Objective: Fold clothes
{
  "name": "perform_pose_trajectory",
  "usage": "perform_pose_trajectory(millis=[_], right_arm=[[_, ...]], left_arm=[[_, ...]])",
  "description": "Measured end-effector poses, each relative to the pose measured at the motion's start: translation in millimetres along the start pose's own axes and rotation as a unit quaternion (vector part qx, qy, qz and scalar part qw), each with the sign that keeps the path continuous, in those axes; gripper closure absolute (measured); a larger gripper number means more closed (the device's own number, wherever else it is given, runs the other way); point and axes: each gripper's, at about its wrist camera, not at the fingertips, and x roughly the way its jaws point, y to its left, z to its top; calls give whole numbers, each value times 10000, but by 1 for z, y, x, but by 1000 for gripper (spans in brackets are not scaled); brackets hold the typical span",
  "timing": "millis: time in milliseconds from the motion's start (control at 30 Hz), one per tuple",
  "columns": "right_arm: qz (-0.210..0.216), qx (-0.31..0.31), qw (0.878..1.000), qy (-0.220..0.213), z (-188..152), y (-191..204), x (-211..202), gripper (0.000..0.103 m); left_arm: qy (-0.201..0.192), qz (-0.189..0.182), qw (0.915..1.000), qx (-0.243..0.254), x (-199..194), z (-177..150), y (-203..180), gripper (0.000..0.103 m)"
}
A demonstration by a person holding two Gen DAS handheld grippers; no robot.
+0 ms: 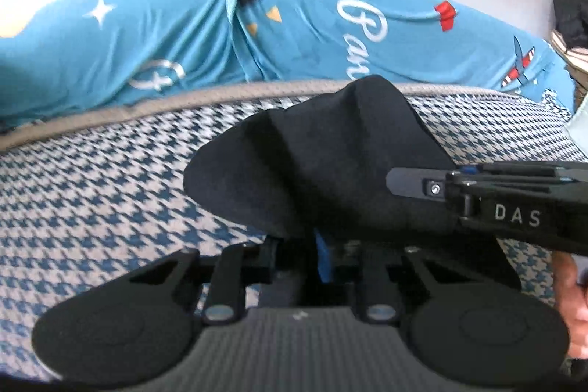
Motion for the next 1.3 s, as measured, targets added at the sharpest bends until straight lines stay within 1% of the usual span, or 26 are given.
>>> perform_pose_trajectory(millis=[67, 167, 267, 600, 767, 967, 1300], right_arm=[[29, -24, 10000, -54, 2, 6, -3, 83], [82, -57, 9999, -111, 4, 15, -6, 83], [141, -90, 9997, -151, 4, 23, -8, 83], [499, -237, 9982, -226, 4, 56, -15, 83], [704, -321, 9968, -221, 3, 74, -14, 83], [943, -404, 9945, -190, 0, 93, -11, 83], [1360, -555, 9890, -179, -8, 136, -1, 83]], left_arm=[[-34, 52, 9999, -83, -7, 0, 2, 84], [-94, 250, 9996, -98, -18, -1, 5, 87], [-39, 383, 9990, -215, -31, -2, 13, 87], [-89, 852, 9949, -525, -69, -6, 32, 87], [-104, 1110, 9917, -643, -83, -9, 42, 87], [-103, 1320, 9881, -778, -100, -11, 58, 87], [-214, 1716, 9778, -1180, -135, -24, 87, 87]])
